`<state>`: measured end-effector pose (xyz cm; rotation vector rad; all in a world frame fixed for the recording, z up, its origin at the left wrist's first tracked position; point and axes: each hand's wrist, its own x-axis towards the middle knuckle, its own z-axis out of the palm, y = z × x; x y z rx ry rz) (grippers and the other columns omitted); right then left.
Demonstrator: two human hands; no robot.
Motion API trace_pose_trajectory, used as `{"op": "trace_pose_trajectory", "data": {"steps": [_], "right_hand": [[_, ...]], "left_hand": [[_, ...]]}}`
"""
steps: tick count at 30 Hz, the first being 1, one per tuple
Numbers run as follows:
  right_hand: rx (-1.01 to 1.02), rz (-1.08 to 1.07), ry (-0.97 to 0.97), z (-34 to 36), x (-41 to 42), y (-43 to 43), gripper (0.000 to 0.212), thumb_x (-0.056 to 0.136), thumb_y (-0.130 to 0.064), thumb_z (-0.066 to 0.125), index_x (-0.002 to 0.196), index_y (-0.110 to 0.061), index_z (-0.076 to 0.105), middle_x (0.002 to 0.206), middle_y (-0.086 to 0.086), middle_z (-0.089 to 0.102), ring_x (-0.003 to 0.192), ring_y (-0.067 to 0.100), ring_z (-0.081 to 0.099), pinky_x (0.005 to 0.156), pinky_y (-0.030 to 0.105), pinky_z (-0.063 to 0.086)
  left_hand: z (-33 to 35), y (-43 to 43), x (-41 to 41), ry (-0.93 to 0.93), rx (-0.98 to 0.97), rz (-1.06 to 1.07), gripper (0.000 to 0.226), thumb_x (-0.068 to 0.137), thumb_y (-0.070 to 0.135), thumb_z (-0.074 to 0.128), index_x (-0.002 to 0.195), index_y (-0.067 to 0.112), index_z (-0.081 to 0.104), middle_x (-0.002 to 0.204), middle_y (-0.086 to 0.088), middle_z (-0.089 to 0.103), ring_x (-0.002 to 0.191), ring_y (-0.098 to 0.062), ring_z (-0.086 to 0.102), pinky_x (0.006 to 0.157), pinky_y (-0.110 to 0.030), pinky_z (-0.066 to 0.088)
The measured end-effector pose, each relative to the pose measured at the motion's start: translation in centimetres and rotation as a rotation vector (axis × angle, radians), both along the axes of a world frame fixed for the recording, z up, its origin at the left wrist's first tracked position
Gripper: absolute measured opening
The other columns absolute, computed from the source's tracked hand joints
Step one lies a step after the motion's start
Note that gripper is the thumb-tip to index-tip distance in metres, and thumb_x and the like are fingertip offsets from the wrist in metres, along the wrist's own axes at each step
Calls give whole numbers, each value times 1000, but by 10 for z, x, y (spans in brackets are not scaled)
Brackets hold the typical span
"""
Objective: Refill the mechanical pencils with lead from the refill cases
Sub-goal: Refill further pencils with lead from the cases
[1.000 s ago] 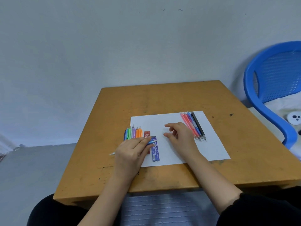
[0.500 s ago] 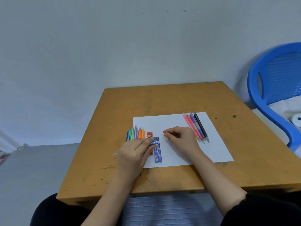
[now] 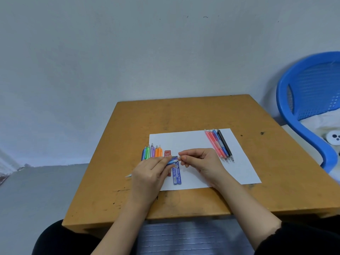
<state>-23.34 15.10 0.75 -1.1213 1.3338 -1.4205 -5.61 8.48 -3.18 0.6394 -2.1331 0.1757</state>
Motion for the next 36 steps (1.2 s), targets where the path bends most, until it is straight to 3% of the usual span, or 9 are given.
{"op": "trace_pose_trajectory", "data": {"steps": [15,24,32,34,36], "right_hand": [[37,46,72,0,2,1,12,84,-8,66,90,-16,73,78,-2,74,72,9,67,68,19,53],[45,60,128,-9,0,-2,11,82,-12,70,88,-5,75,77,9,73,72,14,68,70,21,53],[-26,81,150,-10,3,0,16,81,-8,70,93,-19,73,89,-4,73,87,9,68,73,19,51],[-32,40,104,-9,2,-1,15,83,-4,68,93,-14,72,88,0,73,82,10,68,71,19,52],[-55,-24,-112,-7,1,-3,13,86,2,62,91,-7,69,91,9,73,81,19,68,71,23,53]], "left_hand": [[1,2,0,2,-5,-15,38,93,37,55,100,5,75,90,-7,74,79,-17,70,67,-24,52],[4,5,-1,-2,-63,-53,32,87,29,62,97,2,75,88,-9,74,77,-19,69,66,-26,53],[4,4,-5,-3,-77,-108,29,89,19,60,108,0,71,94,-11,73,84,-20,67,72,-28,55],[5,4,-5,8,-48,-86,31,89,20,58,109,0,70,94,-11,73,82,-18,66,73,-26,53],[7,5,-3,51,27,-58,31,88,22,59,106,0,72,91,-9,73,81,-12,63,77,-17,48]]}}
